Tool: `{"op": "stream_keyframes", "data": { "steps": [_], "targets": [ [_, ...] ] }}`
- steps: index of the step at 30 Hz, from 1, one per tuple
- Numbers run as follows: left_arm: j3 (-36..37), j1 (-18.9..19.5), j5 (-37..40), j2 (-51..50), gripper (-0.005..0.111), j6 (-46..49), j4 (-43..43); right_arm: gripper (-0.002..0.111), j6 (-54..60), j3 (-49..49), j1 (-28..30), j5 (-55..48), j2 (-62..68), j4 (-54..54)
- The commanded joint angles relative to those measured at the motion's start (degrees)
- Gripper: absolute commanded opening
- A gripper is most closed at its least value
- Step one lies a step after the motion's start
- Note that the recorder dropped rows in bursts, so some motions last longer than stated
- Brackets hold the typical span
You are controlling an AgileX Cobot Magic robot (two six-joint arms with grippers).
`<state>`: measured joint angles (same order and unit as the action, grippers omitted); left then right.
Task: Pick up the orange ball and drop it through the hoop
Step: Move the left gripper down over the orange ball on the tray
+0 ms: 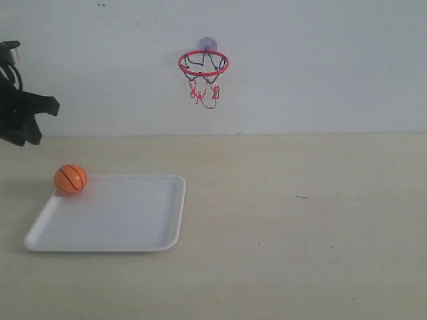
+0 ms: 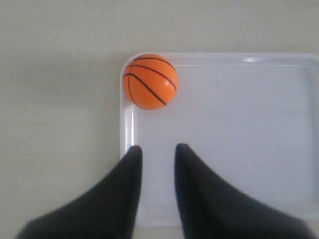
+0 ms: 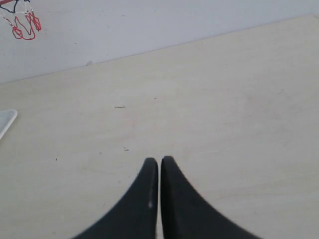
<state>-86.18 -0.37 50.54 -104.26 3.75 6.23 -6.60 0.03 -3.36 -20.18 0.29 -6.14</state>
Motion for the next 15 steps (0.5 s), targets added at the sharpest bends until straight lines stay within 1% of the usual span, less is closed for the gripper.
{"op": "stream_keyframes", "data": {
  "steps": [1, 3, 5, 9, 15],
  "targets": [
    [-4.82, -0.27, 1.94, -5.43, 0.067, -0.73, -1.01, 0.001, 0.16, -0.03, 0.45, 0.23, -0.29, 0.5],
    [-6.84, -0.27, 2.53, -7.9, 0.087, -0.73, -2.71, 0.001, 0.16, -0.03, 0.45, 0.23, -0.29, 0.5],
    [-8.57, -0.27, 3.4, -10.26, 0.094, -1.12, -2.78, 0.001, 0.16, -0.03, 0.45, 0.23, -0.29, 0.5],
    [-13.18, -0.27, 6.26, -15.54, 0.094, 0.43, -2.66, 0.001, 0.16, -0.03, 0.45, 0.23, -0.29, 0.5],
    [-17.43, -0.27, 6.65, -20.55, 0.094, 1.9, -2.21, 0.001, 0.16, -0.03, 0.45, 0.23, -0.29, 0.5]
  ]
}}
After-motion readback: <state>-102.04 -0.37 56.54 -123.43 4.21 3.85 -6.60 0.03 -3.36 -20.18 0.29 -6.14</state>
